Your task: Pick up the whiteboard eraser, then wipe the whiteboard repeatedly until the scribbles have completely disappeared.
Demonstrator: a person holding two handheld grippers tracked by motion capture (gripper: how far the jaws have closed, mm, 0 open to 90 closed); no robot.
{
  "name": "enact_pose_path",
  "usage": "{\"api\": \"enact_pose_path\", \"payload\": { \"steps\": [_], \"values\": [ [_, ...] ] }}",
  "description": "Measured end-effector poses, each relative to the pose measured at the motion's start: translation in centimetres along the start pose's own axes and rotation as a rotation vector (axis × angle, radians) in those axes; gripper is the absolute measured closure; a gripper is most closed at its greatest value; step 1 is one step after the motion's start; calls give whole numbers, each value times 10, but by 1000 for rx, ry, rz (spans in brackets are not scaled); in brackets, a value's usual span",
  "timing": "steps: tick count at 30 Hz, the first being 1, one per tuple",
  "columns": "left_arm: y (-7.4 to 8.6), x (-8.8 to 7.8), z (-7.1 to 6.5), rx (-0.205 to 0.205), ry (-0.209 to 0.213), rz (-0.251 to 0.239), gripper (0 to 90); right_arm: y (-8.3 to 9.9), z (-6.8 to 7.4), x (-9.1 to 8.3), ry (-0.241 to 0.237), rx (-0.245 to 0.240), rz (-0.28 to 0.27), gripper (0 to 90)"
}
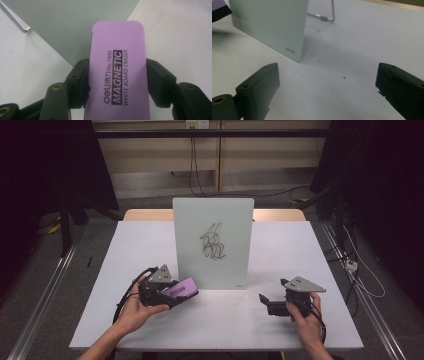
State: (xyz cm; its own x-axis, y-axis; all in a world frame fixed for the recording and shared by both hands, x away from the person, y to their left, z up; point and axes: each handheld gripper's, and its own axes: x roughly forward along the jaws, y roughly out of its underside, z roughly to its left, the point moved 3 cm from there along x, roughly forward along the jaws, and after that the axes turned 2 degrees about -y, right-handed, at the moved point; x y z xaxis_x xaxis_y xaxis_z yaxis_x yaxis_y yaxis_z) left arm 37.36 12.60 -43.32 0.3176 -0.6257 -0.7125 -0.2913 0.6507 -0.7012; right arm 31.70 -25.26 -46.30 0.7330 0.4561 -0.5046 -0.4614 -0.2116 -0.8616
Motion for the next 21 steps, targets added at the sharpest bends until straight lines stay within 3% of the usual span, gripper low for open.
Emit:
{"api": "enact_pose_path", "payload": {
  "steps": [2,3,4,8,9,10,12,14,18,21],
  "values": [
    [0,-2,1,-6,23,-27,406,-1,0,2,-1,2,2,53],
    [0,-3,1,-2,1,-24,406,-1,1,3,-4,-1,7,53],
    [0,-3,2,-9,15,-45,405,-1,1,4,-3,-7,8,53],
    [-1,-6,5,-25,0,-61,406,0,4,5,-10,-15,13,53],
    [-1,-5,5,-30,-41,-65,406,0,4,4,-11,-15,14,52],
    [-1,-5,5,-47,-28,-85,406,1,4,3,-10,-15,13,52],
    [-2,-5,5,-54,-56,-83,406,1,2,1,-9,-9,7,53],
    [-2,-7,6,-45,-38,-90,406,1,1,0,-8,-7,2,52],
    [-3,-10,6,-71,-37,-133,406,1,0,-1,-11,-8,0,52],
    [-1,-13,9,-95,-12,-156,406,1,-2,1,-6,-2,3,53]
  ]
}}
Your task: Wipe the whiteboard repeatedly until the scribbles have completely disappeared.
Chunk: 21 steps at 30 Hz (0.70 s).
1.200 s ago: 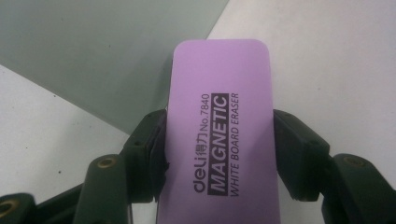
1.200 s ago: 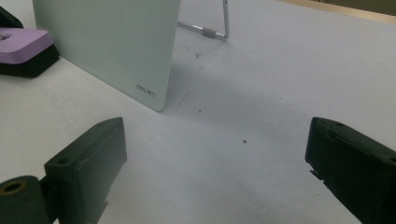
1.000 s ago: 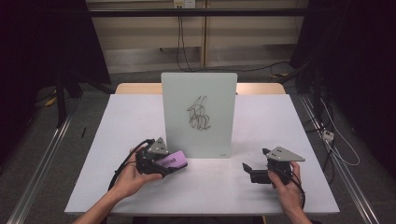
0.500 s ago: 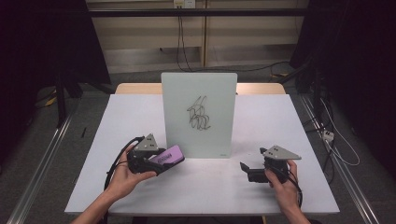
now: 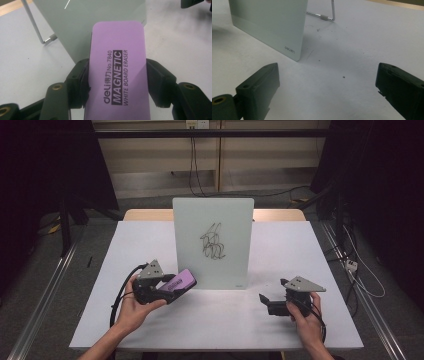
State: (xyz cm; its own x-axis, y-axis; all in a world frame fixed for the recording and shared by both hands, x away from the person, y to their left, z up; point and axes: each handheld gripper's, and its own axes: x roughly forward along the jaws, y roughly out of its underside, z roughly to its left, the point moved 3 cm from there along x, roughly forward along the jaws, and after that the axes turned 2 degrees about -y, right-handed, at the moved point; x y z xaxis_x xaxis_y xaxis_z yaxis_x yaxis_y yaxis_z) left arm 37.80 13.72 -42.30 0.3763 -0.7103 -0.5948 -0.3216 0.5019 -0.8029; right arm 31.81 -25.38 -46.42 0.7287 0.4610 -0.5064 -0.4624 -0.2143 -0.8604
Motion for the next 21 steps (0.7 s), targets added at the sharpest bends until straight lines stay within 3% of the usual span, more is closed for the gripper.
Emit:
{"api": "enact_pose_path", "payload": {
  "steps": [2,11,14,21],
  "values": [
    [0,-2,1,-18,2,-22,406,0,0,2,4,2,2,53],
    [-7,-15,4,-16,10,-51,406,0,3,2,-6,-9,7,53],
    [-13,-16,2,13,-4,-59,406,1,2,0,-5,-6,3,53],
    [-31,-18,-6,69,12,-91,406,1,1,-1,-8,-3,-1,53]
  ]
}}
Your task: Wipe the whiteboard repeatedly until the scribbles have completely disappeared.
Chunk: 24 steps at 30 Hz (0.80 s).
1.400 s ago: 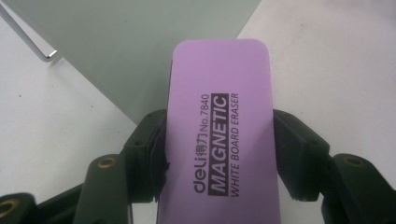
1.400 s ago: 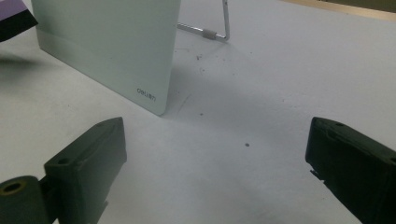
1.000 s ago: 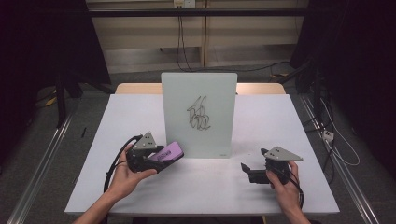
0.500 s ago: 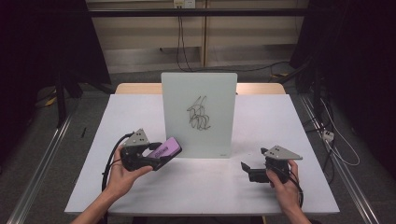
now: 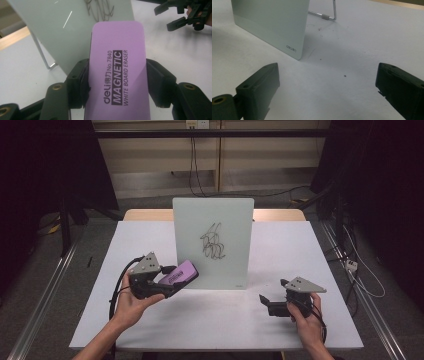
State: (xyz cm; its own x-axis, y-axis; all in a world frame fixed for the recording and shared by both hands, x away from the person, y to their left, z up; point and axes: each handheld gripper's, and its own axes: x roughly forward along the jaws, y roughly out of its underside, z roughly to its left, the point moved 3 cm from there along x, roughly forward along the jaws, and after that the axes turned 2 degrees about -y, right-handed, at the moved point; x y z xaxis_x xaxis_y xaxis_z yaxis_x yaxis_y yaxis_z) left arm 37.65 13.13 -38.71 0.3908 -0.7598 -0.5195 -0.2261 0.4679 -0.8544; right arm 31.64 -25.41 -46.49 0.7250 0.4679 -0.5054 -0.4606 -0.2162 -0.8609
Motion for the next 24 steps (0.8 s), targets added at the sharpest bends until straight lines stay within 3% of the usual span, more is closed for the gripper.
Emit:
{"api": "enact_pose_path", "payload": {
  "steps": [3,8,16,24],
  "values": [
    [-5,1,-2,14,-1,-5,406,0,1,1,-1,-2,3,53],
    [-11,4,-2,-4,-12,-5,406,-1,2,2,-3,-6,5,53],
    [-25,5,0,5,-19,-19,406,0,1,1,-2,-2,1,53],
    [-44,-4,4,43,-52,-22,406,-1,2,1,-5,-5,3,56]
  ]
}}
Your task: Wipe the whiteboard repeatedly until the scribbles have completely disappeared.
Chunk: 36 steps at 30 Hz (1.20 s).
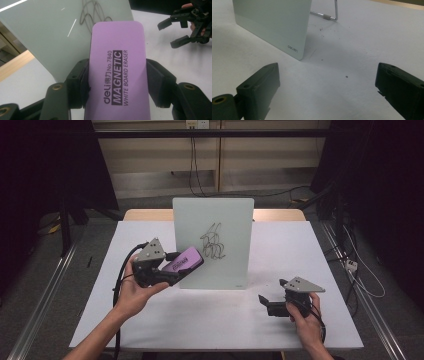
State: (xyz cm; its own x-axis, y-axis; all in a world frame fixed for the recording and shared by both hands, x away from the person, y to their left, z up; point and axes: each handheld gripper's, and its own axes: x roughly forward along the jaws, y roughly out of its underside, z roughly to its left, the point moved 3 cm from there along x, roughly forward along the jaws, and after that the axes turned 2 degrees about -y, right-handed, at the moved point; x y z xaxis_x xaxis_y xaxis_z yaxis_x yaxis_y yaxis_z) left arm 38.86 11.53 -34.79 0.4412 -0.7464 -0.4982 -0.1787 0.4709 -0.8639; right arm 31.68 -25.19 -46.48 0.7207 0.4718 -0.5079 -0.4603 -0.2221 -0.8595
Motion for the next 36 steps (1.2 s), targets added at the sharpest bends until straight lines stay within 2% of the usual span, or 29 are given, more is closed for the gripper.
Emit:
{"api": "enact_pose_path", "payload": {
  "steps": [2,3,4,7,10,11,12,16,17,30,36],
  "values": [
    [-4,-1,2,11,-8,-9,406,0,0,0,2,1,0,56],
    [-7,-2,1,0,-7,-20,406,0,0,0,2,1,-1,56],
    [-10,-2,3,12,-16,-23,406,0,0,0,3,1,-1,56],
    [-17,-2,4,7,-17,-37,406,0,0,-1,4,0,-2,55],
    [-23,-1,7,17,-19,-41,406,0,0,0,-4,1,3,48],
    [-25,0,7,7,-14,-49,406,0,0,0,-3,2,4,48],
    [-26,0,8,18,-20,-39,406,0,0,0,-2,1,3,48],
    [-32,3,10,4,-9,-58,406,0,-1,-1,-1,2,1,46],
    [-33,3,12,13,-14,-48,406,0,0,-1,-2,1,1,46],
    [-47,9,24,-16,-27,-80,406,0,0,0,-4,2,3,47],
    [-56,11,25,16,-40,-73,407,0,0,0,-7,2,3,48]
  ]
}}
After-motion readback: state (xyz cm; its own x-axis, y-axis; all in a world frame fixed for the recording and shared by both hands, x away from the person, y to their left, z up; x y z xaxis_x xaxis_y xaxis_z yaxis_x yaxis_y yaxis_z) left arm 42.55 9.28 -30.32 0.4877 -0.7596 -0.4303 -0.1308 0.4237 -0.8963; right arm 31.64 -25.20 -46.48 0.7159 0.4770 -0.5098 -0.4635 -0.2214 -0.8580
